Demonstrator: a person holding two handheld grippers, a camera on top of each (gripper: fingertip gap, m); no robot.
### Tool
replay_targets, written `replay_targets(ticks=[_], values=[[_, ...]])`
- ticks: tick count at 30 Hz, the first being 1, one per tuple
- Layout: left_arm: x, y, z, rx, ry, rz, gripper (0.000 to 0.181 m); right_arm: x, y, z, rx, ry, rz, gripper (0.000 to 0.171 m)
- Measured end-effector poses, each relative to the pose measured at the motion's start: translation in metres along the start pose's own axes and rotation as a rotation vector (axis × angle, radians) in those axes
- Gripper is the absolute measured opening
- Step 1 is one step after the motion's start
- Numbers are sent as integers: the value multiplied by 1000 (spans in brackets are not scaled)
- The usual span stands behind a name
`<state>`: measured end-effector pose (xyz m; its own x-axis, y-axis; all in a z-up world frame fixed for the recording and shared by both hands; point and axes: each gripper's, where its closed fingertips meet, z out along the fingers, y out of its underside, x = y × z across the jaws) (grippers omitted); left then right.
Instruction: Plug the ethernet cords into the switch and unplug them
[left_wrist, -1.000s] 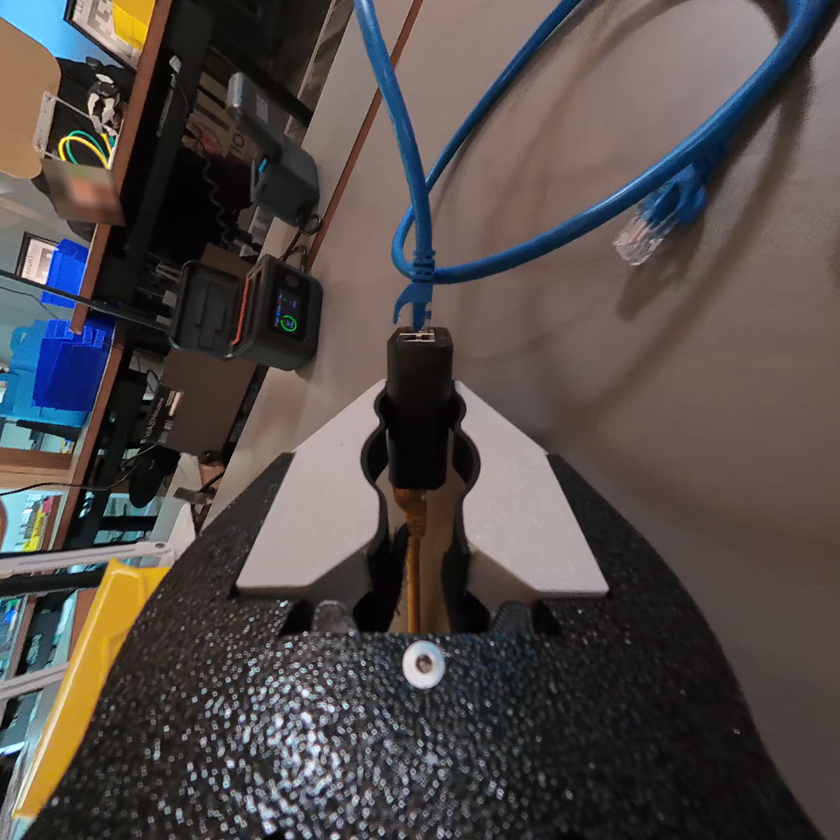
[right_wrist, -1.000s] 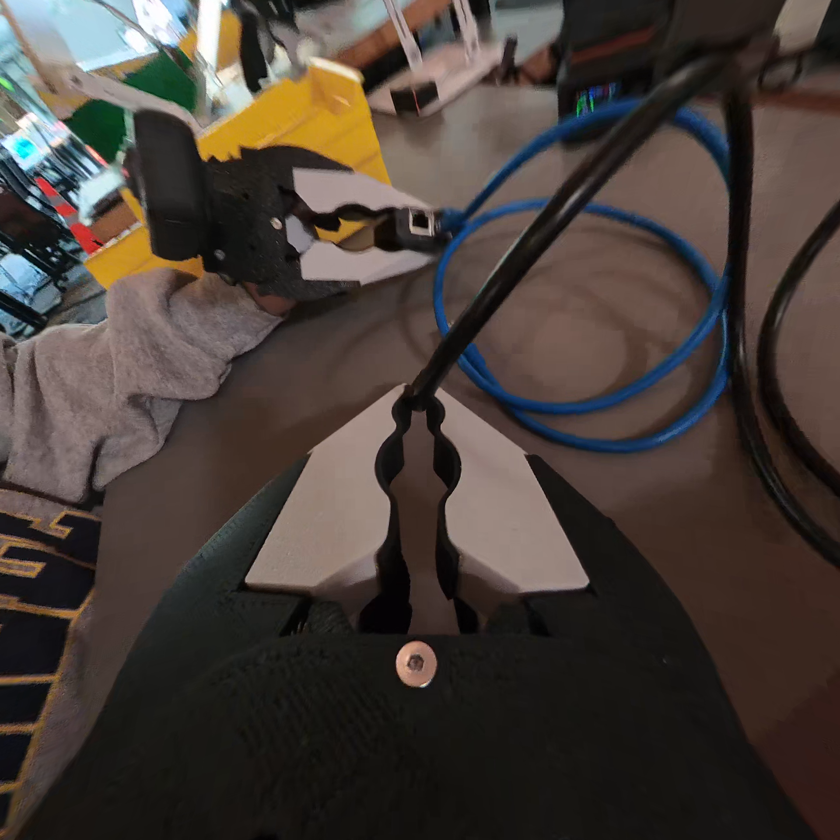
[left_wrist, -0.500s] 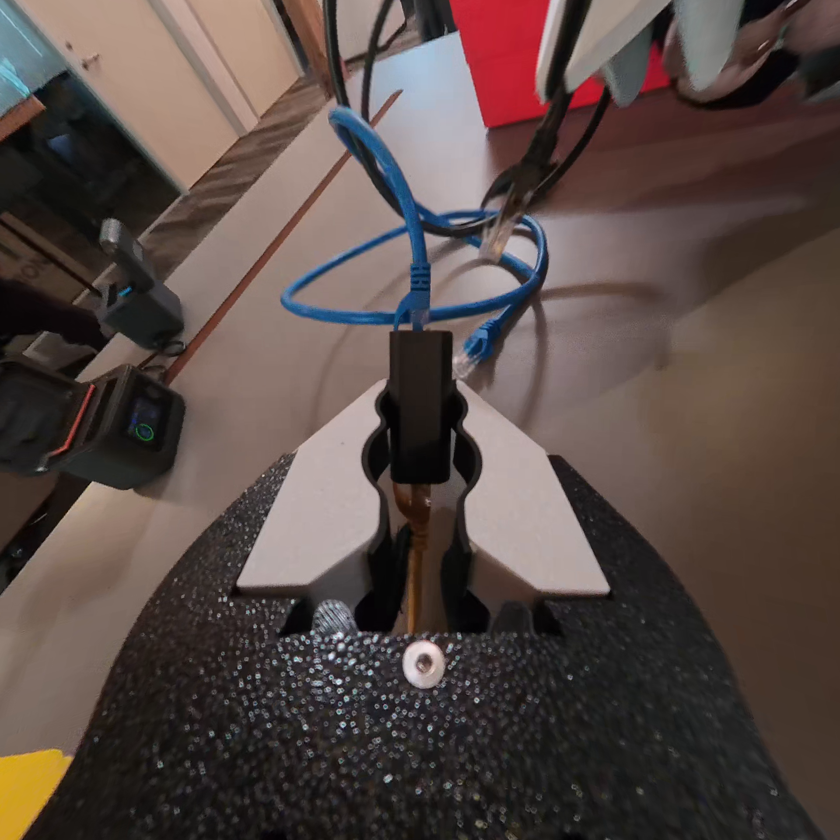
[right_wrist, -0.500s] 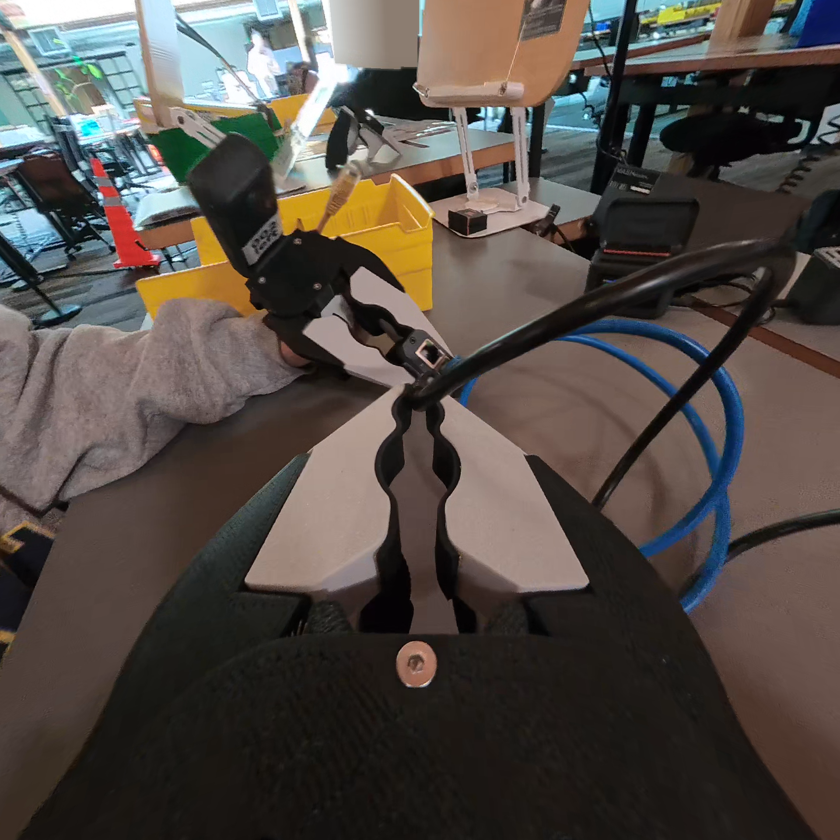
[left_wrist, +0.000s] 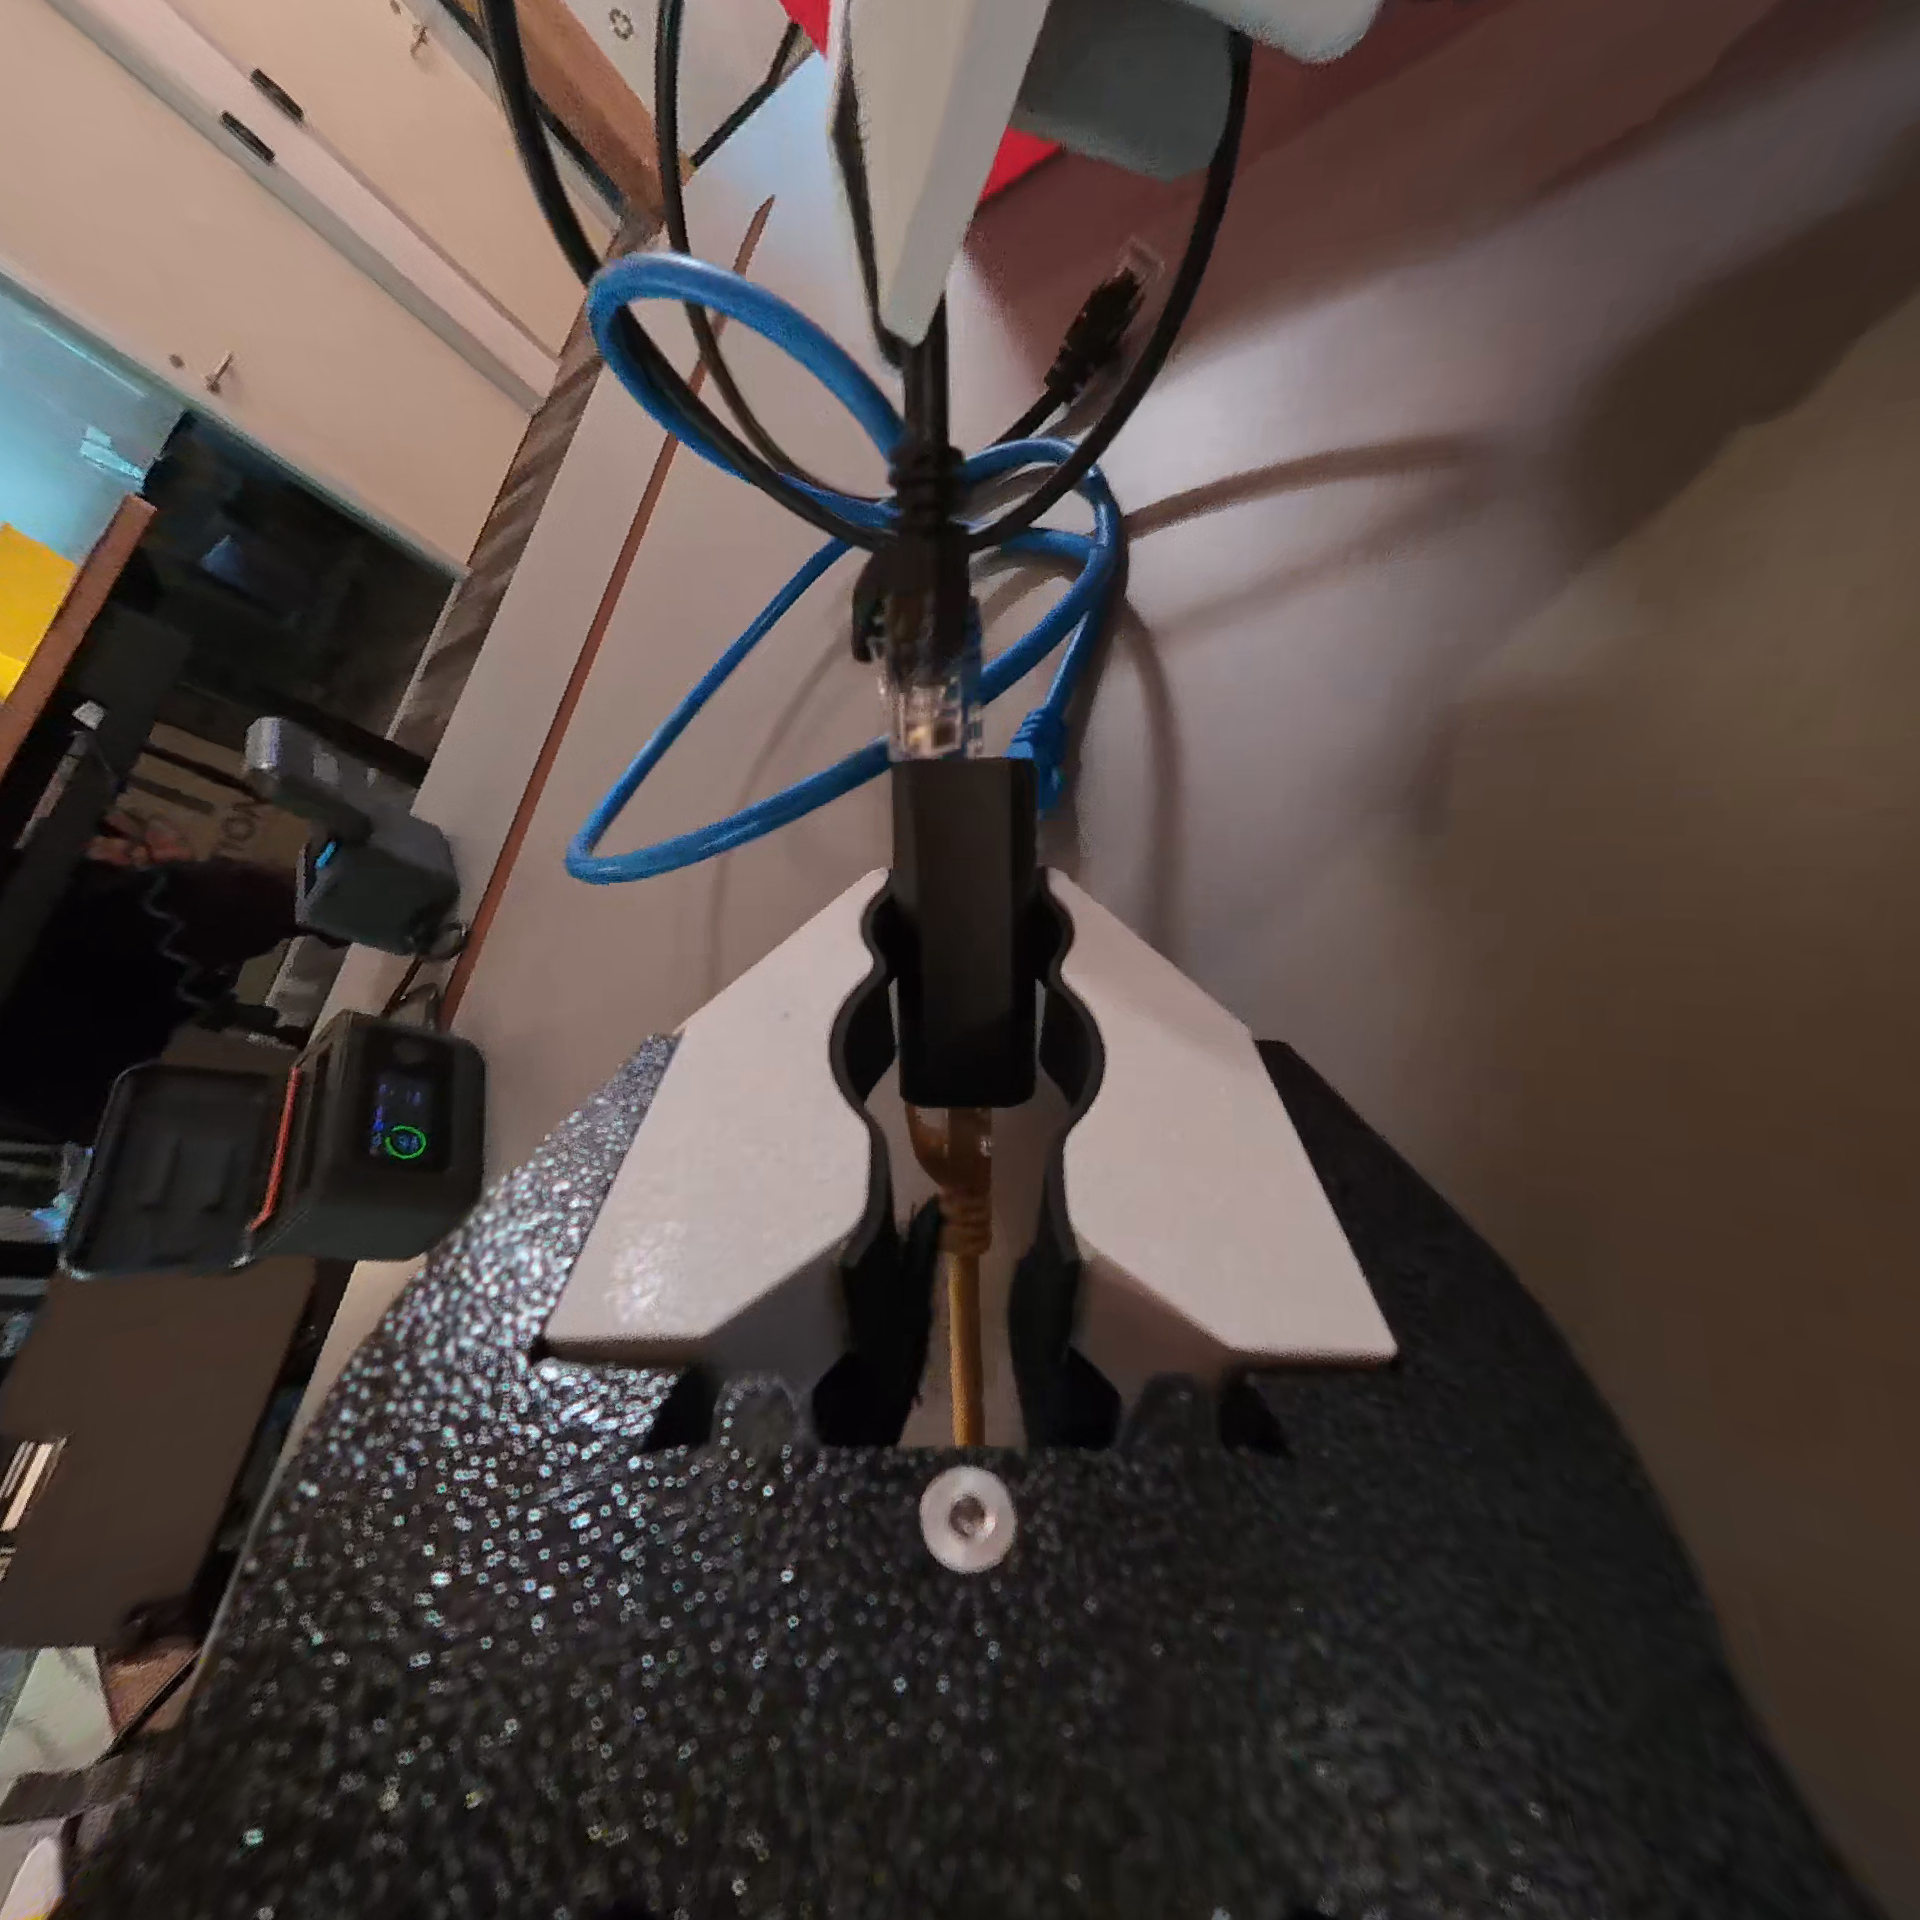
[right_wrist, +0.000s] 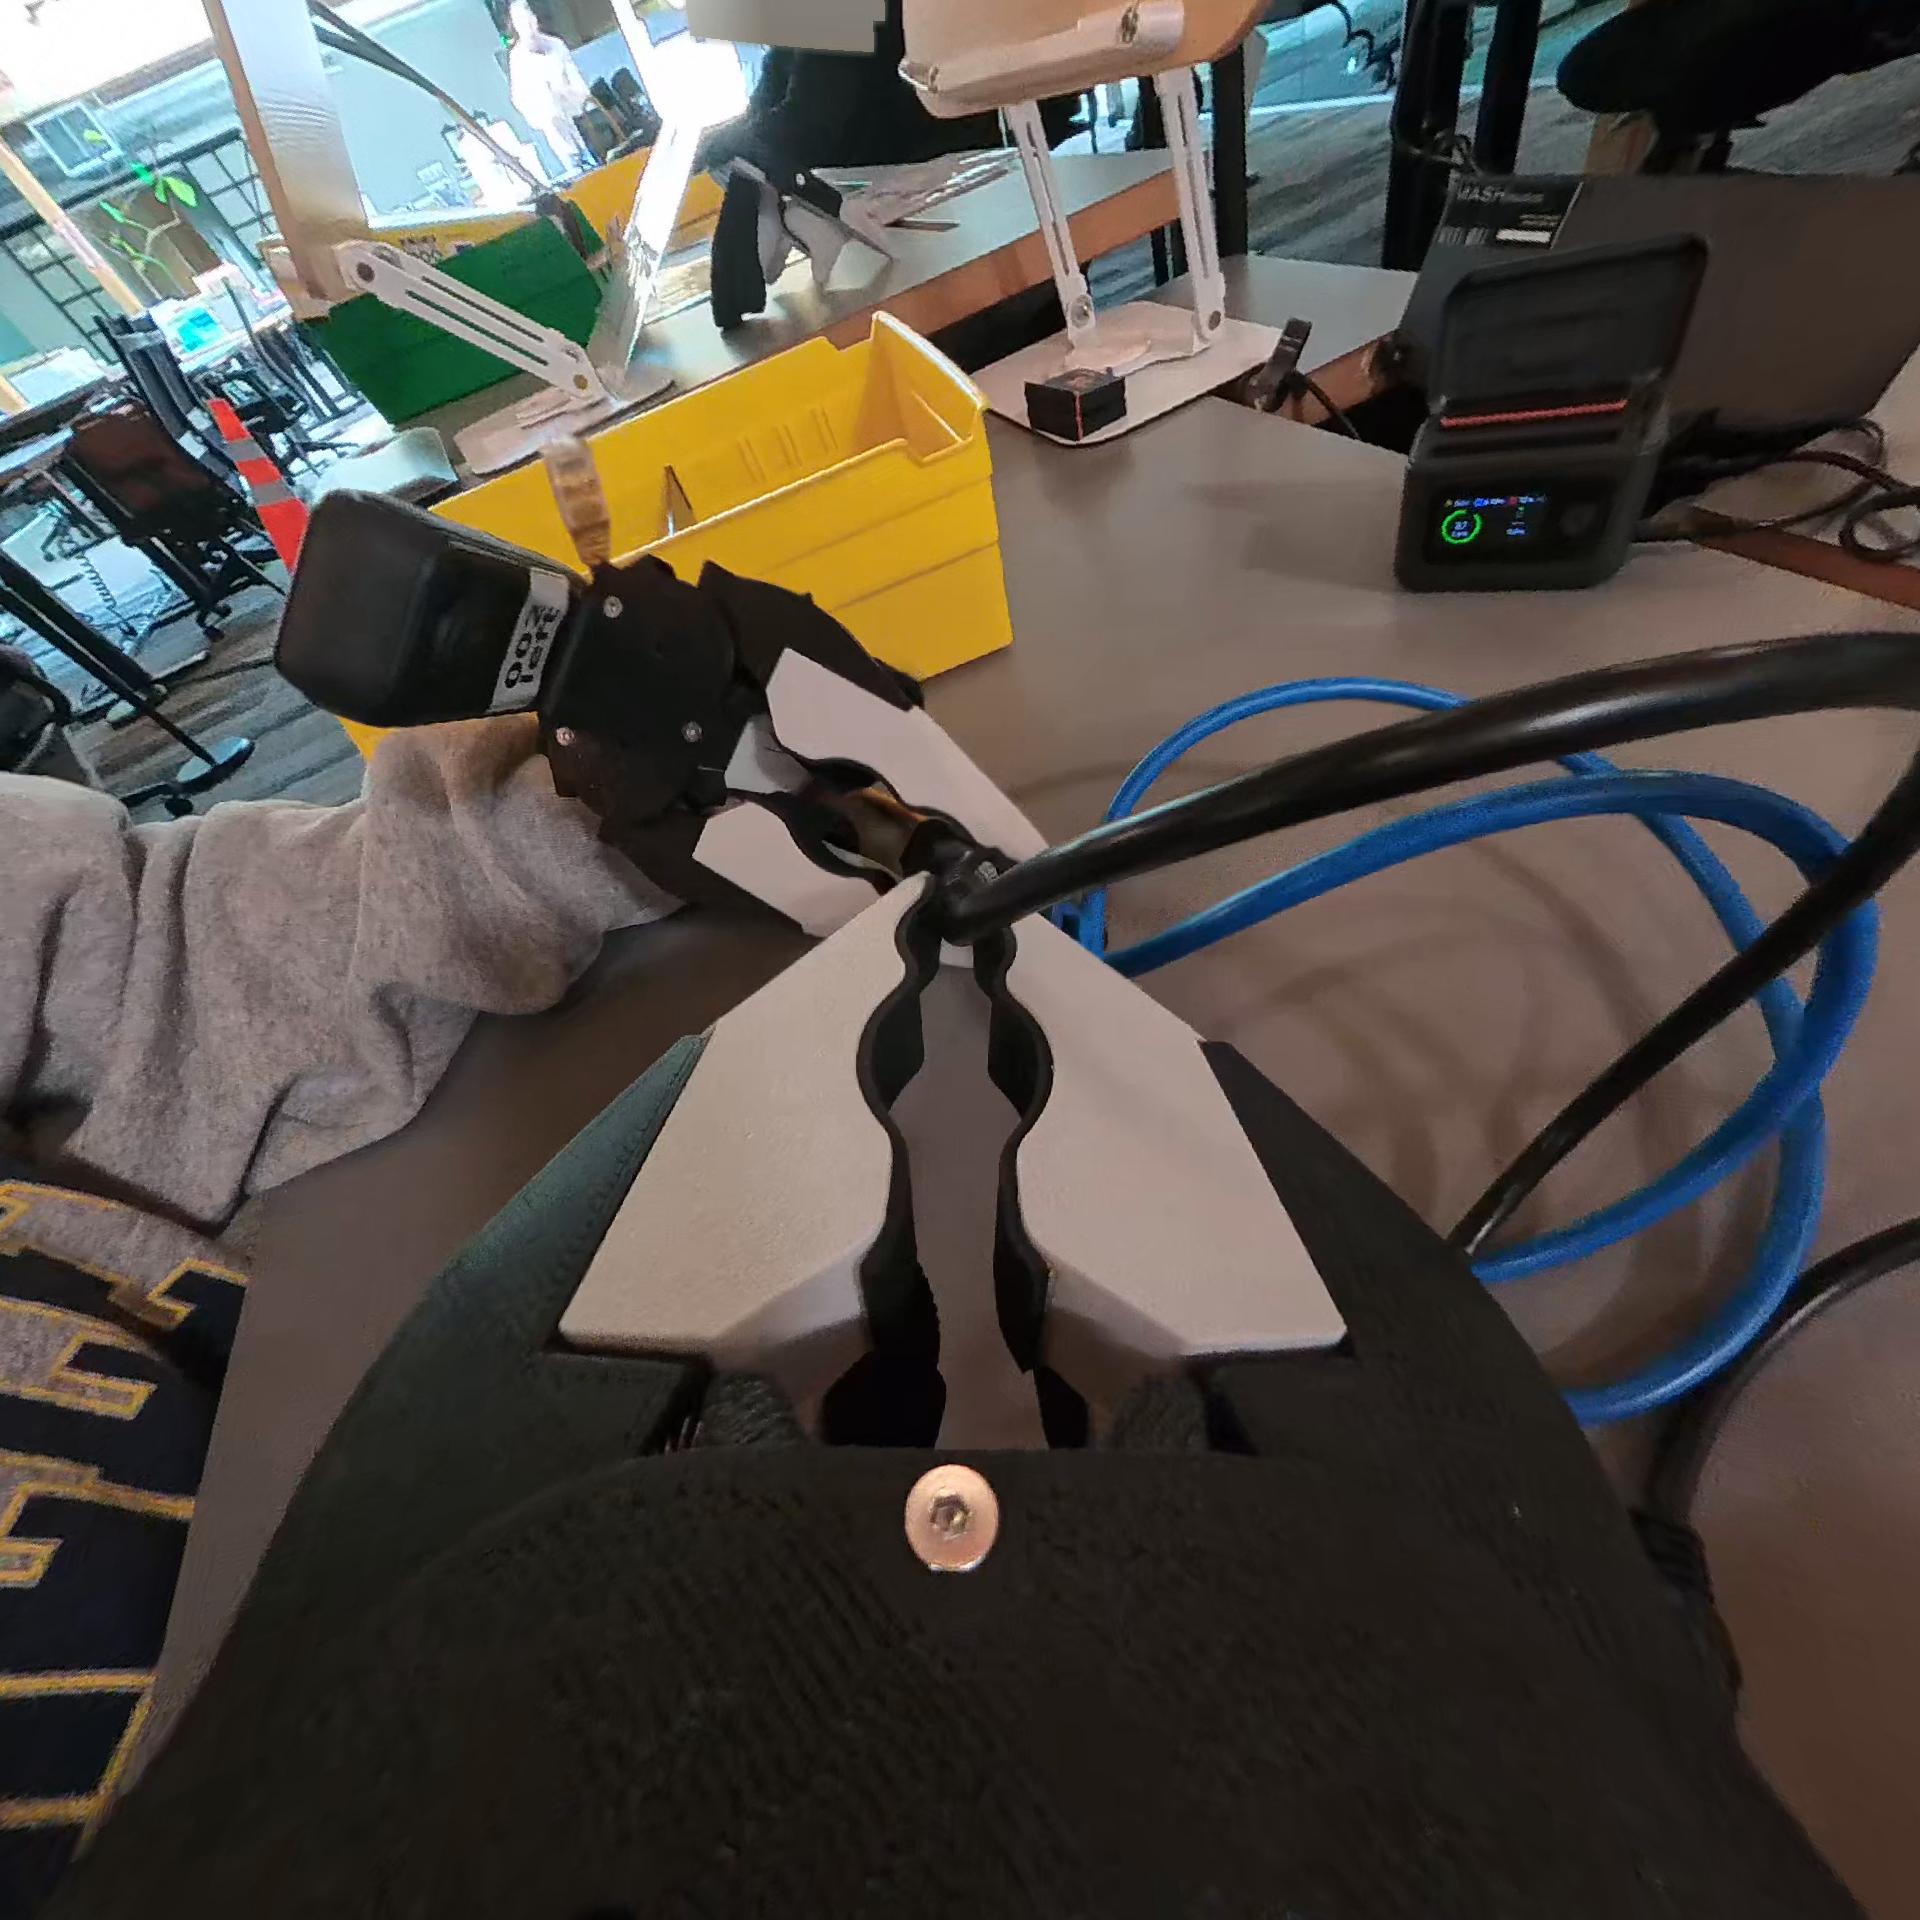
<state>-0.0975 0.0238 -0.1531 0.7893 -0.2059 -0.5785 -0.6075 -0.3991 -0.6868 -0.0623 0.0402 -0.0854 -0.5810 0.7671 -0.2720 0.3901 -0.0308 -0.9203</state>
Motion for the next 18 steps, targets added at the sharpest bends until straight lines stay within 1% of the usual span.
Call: replay_targets(ticks=[8,11,18], values=[[9,-8,-3,85,120,-138,22,-2,8,-4,-38,-47,-90,4],[14,-8,-4,91,162,-157,22,-4,10,-4,-43,-61,-112,4],[27,-14,-7,132,293,-246,22,-9,13,-5,6,-130,-95,4]])
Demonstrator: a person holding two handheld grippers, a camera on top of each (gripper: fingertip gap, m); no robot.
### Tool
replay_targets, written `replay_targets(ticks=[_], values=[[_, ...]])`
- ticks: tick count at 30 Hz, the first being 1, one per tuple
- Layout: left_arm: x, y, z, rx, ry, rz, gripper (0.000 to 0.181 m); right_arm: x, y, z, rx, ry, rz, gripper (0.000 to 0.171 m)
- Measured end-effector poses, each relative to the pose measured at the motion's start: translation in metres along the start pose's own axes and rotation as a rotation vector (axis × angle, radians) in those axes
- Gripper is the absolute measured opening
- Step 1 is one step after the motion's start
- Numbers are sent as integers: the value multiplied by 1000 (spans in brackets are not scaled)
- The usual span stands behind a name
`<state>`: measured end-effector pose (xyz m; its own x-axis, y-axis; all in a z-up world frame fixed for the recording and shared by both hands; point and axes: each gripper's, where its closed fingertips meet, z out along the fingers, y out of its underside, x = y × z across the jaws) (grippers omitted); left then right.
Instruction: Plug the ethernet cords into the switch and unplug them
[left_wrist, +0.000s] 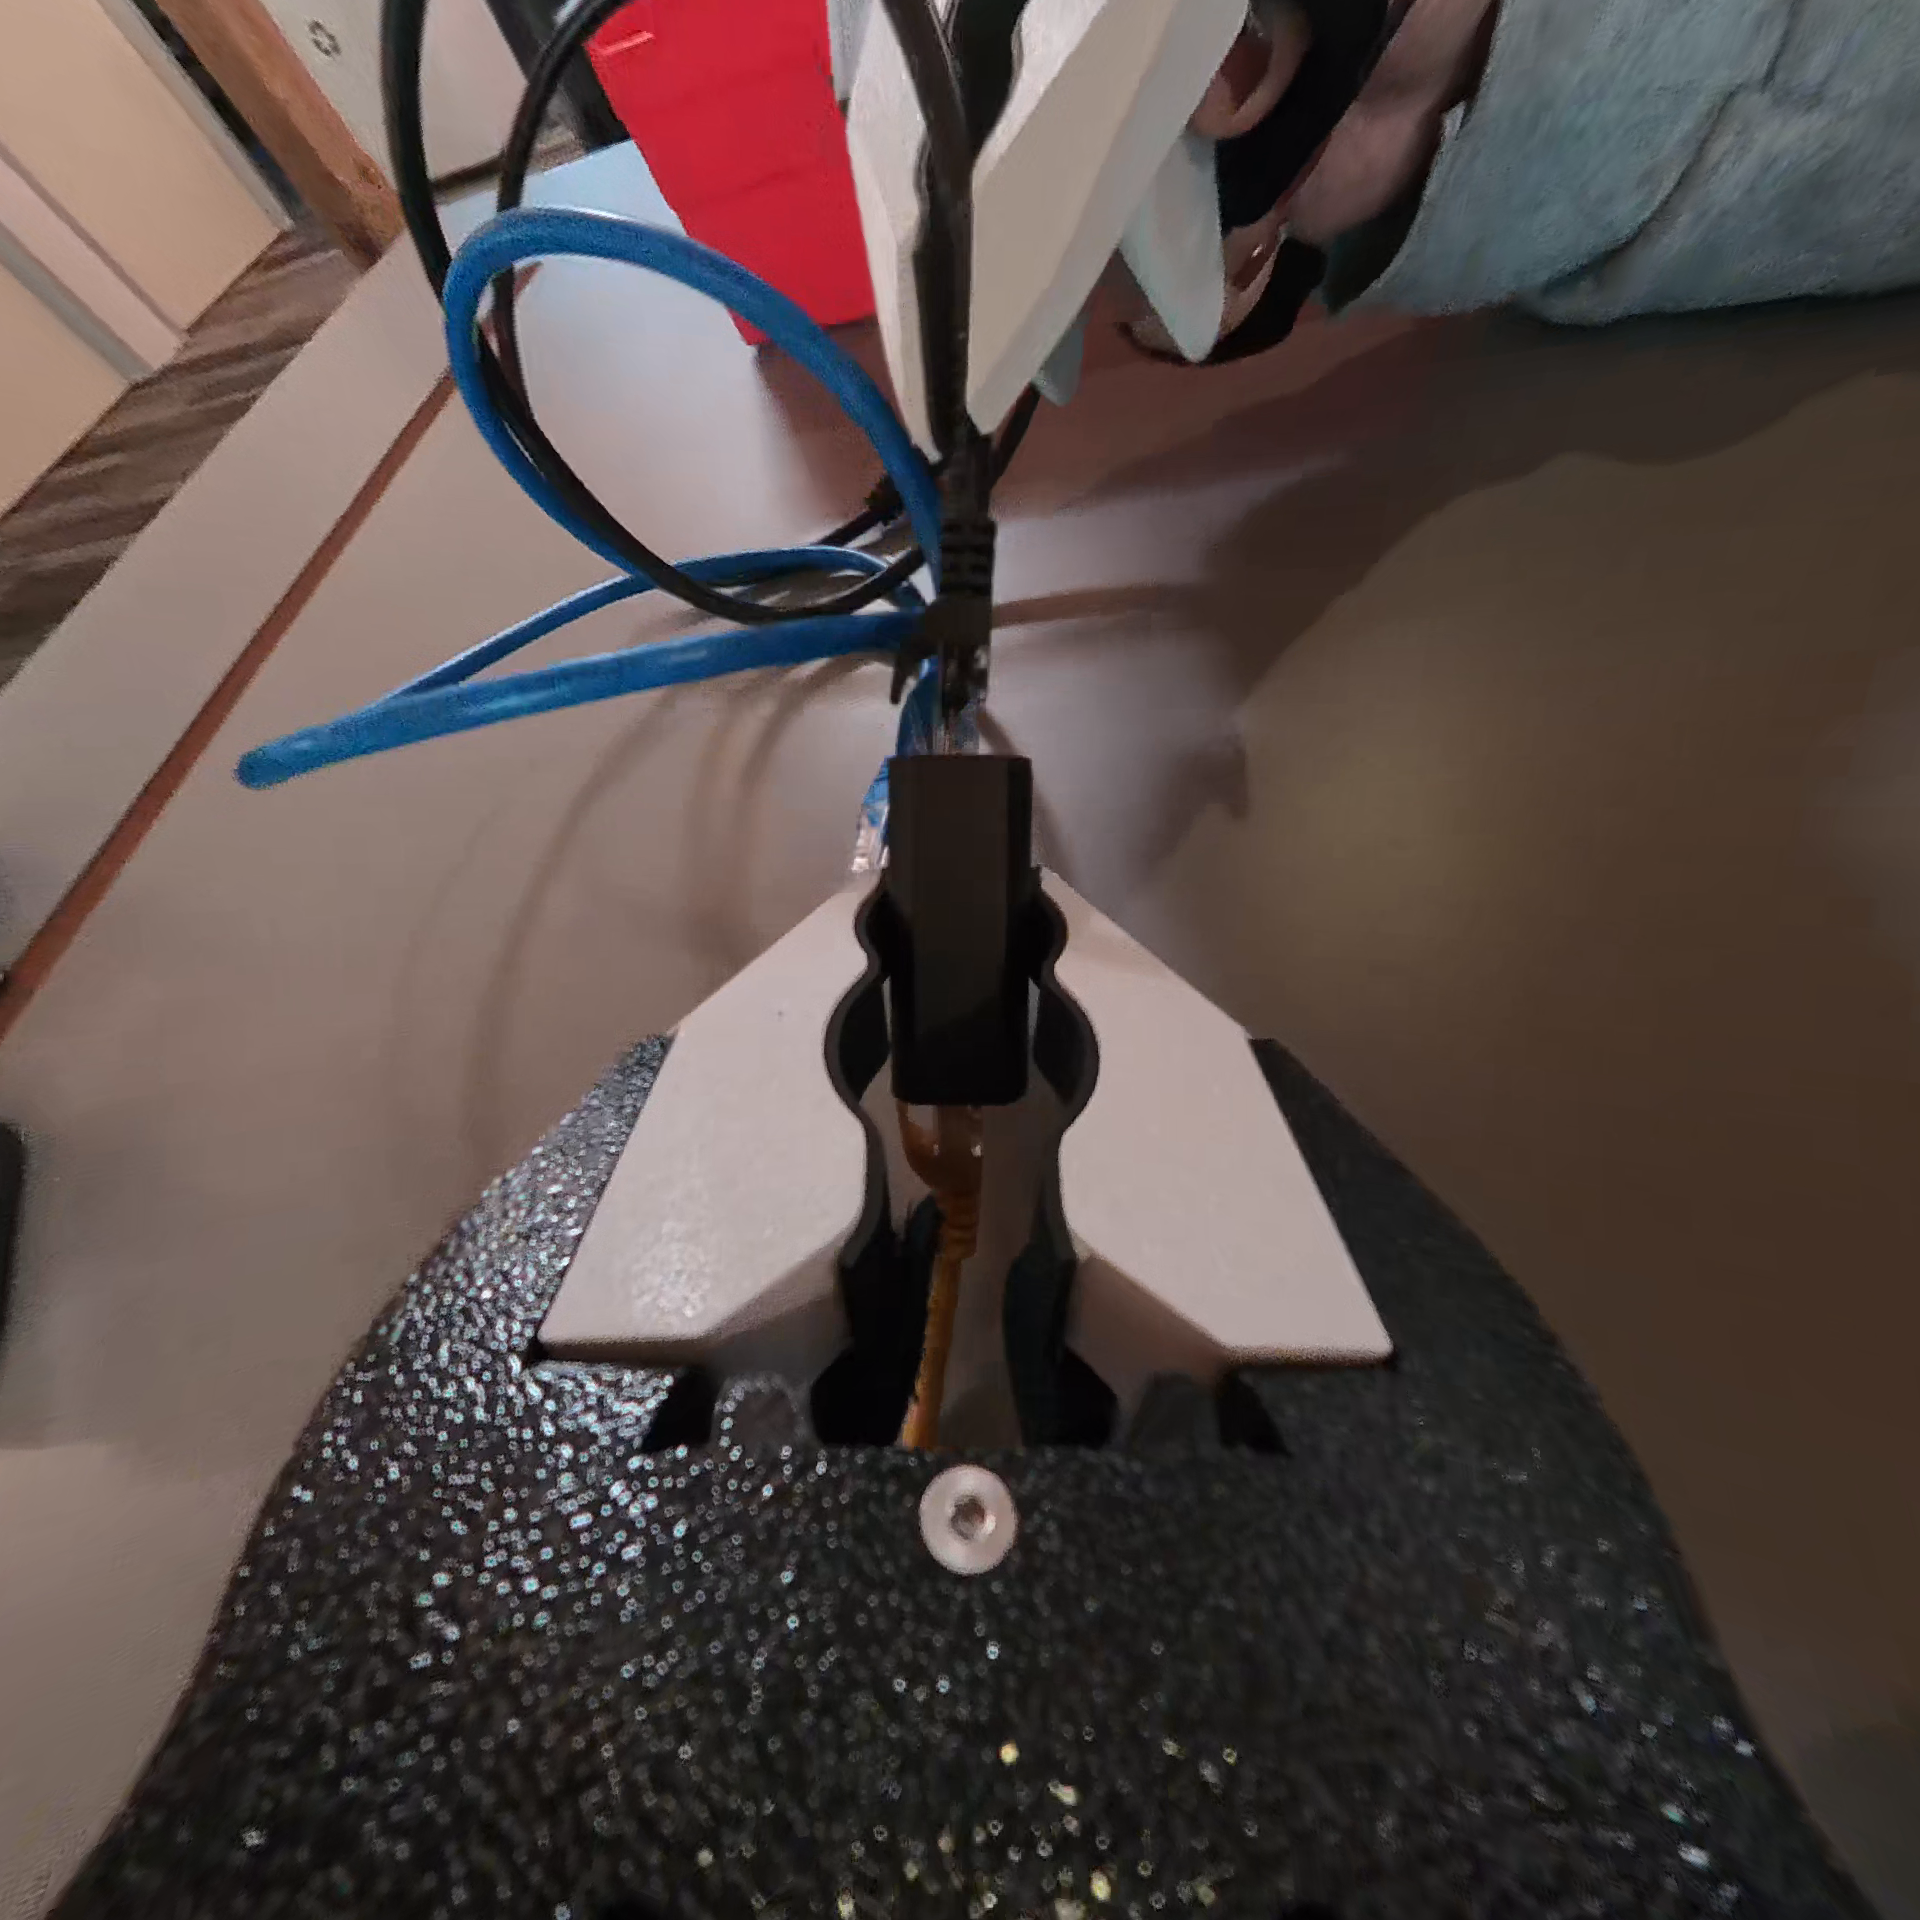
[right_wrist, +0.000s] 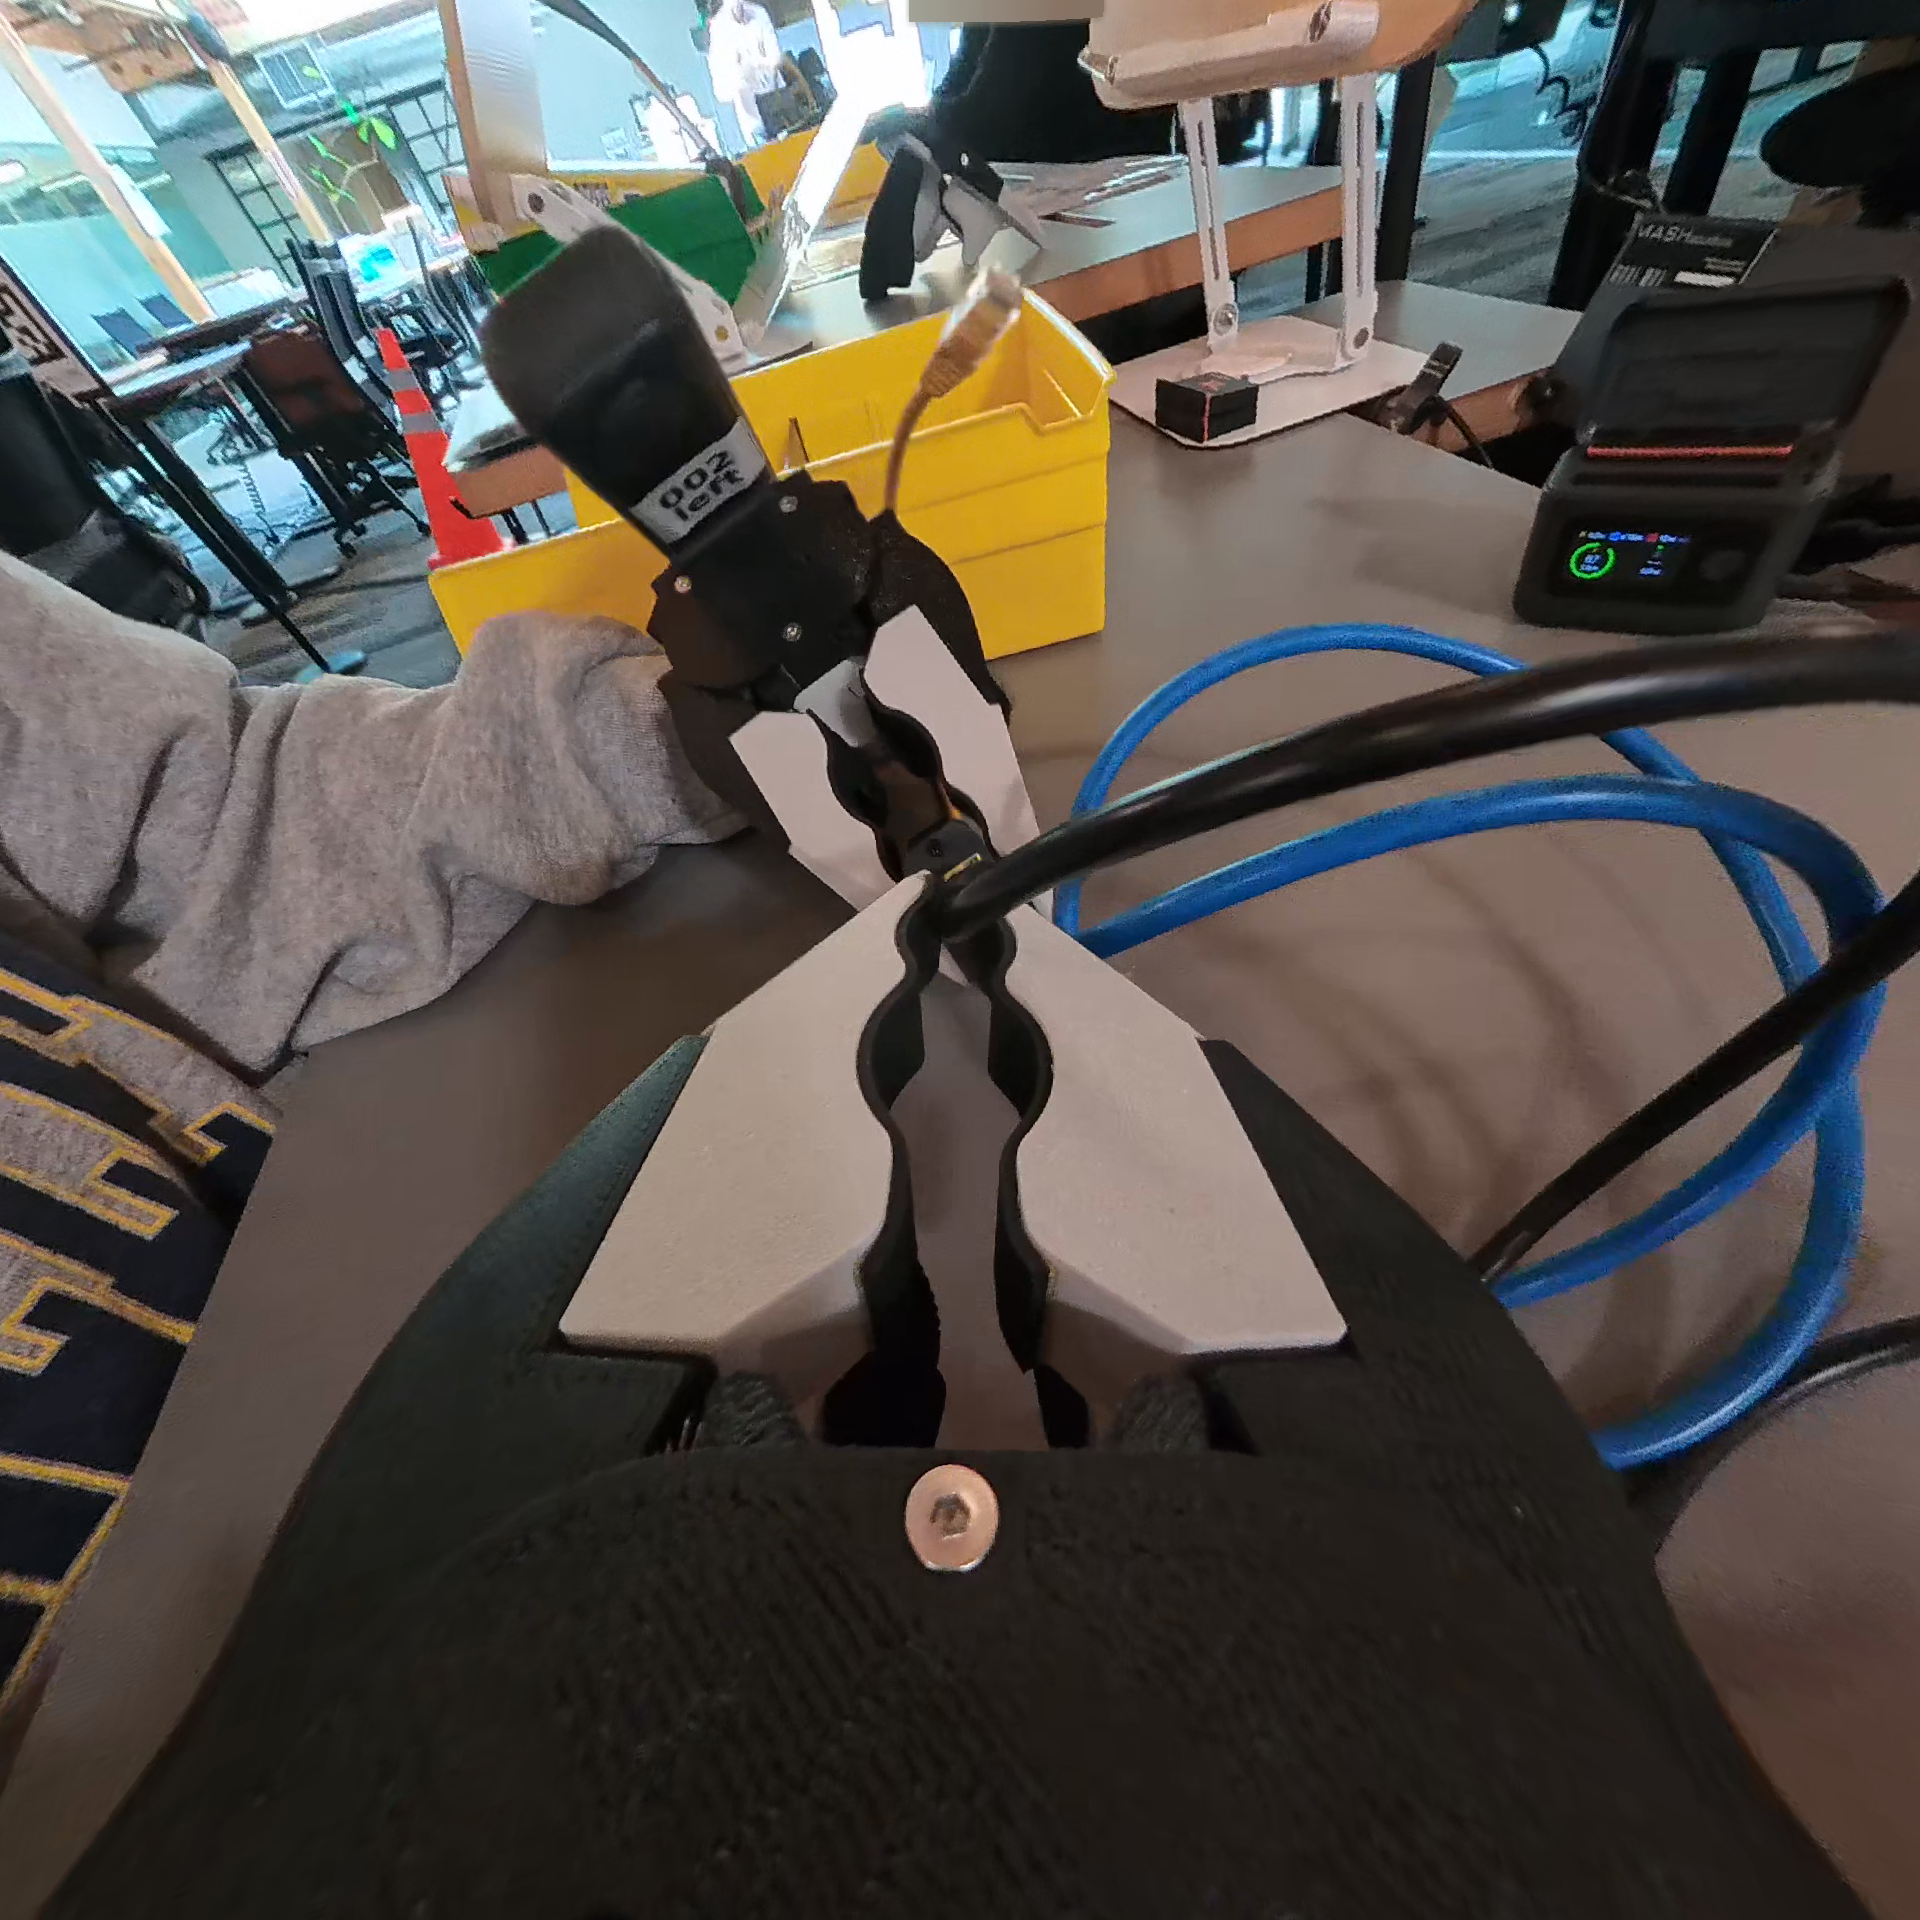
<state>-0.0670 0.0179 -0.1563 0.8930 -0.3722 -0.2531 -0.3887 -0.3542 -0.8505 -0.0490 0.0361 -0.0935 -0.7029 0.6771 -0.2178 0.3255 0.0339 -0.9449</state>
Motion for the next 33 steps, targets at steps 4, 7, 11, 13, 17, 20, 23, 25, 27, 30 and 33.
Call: replay_targets(ticks=[4,7,11,13,17,20,23,25,27,30,33], values=[[0,1,0,0,12,-18,22,2,4,2,6,4,28,4],[0,1,0,-1,13,-32,22,4,4,3,-2,36,13,4],[-2,1,0,-5,13,-55,22,6,2,5,6,78,-14,4],[-2,1,-1,-8,12,-62,22,5,2,6,19,77,-8,4],[-1,2,-2,-17,8,-60,22,2,1,8,37,62,19,5],[-1,2,-2,-24,8,-59,21,2,1,9,48,51,41,5],[-1,2,-2,-28,7,-56,22,2,2,11,52,45,62,4],[-1,2,-1,-30,6,-58,21,2,2,10,56,46,67,5],[-1,3,-2,-23,8,-62,21,2,1,11,61,48,72,5],[-2,3,-1,-19,7,-68,22,3,0,11,67,74,39,4],[-9,3,0,-22,-73,-17,22,2,-1,13,69,100,-7,20]])
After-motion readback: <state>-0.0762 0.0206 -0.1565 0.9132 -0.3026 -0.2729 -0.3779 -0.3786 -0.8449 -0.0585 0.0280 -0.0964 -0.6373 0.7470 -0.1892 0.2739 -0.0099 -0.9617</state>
